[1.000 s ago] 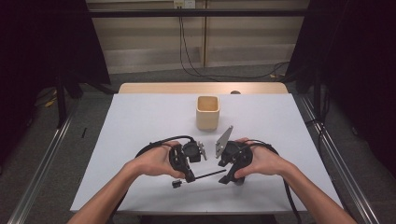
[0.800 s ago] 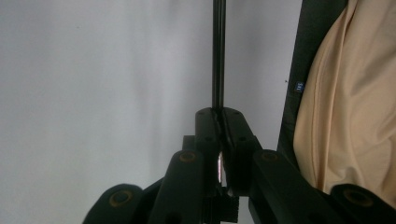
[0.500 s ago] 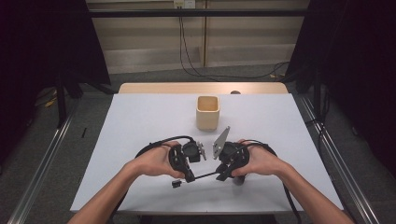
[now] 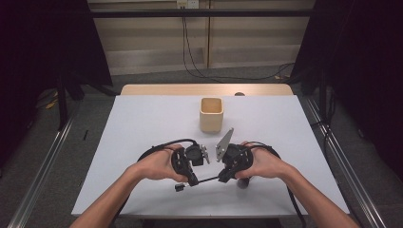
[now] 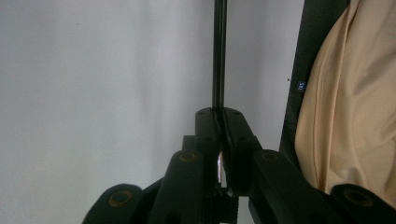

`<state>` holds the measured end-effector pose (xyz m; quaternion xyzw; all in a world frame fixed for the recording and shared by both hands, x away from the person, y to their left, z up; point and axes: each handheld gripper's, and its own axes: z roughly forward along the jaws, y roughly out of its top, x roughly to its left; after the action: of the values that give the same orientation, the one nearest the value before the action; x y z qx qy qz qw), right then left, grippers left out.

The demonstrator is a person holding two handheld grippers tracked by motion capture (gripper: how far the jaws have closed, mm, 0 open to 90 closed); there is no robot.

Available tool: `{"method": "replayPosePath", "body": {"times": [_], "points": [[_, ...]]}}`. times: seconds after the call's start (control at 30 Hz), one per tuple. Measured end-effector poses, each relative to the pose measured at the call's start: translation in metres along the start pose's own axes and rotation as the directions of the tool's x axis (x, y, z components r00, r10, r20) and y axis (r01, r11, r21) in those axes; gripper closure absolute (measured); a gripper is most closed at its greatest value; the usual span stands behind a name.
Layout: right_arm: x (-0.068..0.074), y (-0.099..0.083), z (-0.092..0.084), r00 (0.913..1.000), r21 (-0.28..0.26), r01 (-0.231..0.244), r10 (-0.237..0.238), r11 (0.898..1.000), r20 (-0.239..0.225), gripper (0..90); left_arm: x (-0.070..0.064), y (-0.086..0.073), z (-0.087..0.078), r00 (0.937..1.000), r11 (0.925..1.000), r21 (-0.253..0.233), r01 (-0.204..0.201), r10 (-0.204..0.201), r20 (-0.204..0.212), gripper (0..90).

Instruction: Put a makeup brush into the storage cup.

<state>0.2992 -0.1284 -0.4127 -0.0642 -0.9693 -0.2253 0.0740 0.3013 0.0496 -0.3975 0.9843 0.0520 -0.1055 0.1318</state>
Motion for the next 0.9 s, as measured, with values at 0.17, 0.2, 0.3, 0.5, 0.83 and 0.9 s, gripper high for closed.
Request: {"method": "replayPosePath", "body": {"times": [0.17,0.2,0.3,0.5,0.83,0.9], "points": [[0.001,0.0,0.001,0.9999,0.005,0.012,-0.012,1.0,-0.007,84.6,0.001,-0.001,-0.001,0.9999,0.9999,0.0,-0.017,0.017,0.002,85.3],[0.001,0.0,0.001,0.9999,0.006,0.009,-0.009,1.0,-0.01,84.5,0.0,-0.001,0.0,0.9999,0.9998,-0.017,-0.004,0.004,-0.013,85.3],[0.0,-0.001,0.0,0.9999,-0.001,-0.002,0.002,1.0,-0.015,85.5,0.004,-0.002,-0.003,0.9994,0.9993,-0.018,-0.033,0.033,-0.004,84.3],[0.0,-0.003,-0.002,0.9997,-0.017,-0.001,0.001,1.0,-0.024,86.2,0.006,-0.004,-0.003,0.9998,0.9973,-0.073,-0.014,0.012,-0.017,81.2],[-0.001,-0.01,-0.003,0.9992,-0.027,-0.03,0.03,0.999,-0.025,86.2,0.014,-0.012,-0.001,0.9986,0.9895,-0.143,0.021,-0.028,-0.045,56.0],[0.0,-0.011,-0.004,0.9986,-0.019,-0.046,0.046,0.999,-0.027,86.2,0.016,-0.015,-0.001,0.9973,0.9897,-0.141,0.026,-0.036,-0.064,48.6]]}}
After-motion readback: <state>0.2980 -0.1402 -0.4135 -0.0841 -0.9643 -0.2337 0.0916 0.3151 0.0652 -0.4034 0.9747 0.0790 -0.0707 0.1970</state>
